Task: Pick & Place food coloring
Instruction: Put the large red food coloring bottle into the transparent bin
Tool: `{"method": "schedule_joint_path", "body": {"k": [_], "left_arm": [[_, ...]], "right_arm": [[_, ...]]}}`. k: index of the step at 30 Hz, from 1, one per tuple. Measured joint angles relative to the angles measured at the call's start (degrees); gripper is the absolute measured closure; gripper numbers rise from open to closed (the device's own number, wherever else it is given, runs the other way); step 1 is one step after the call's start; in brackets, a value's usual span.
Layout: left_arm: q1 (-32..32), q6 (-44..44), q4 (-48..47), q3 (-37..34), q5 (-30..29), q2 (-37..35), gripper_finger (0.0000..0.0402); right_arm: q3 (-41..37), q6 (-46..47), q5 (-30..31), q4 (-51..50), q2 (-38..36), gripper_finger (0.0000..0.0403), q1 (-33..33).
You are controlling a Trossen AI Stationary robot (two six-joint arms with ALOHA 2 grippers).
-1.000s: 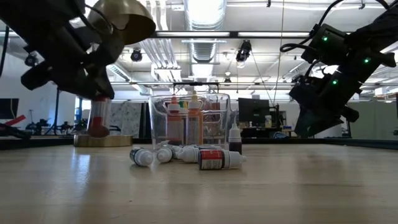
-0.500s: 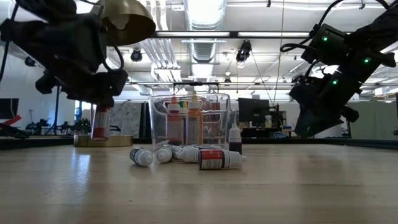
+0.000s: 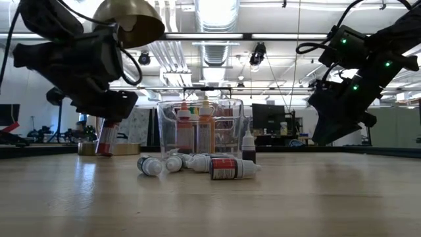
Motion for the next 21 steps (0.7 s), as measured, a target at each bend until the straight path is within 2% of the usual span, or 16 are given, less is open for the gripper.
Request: {"method": "schedule_joint_path", "body": {"k": [9,21], "left_arm": [[-0.13,0.35,0.75,0.09,1.25,0.00,0.0287],[-1.47,1.00,0.41,2.59,6.93,-0.07,0.0281]], "right_arm": [[-0.02,3.31,0.00,0.00,0.00,0.0188,0.00],[-0.02,3.43,0.02,0.00,0.00,0.0188,0.00]]}}
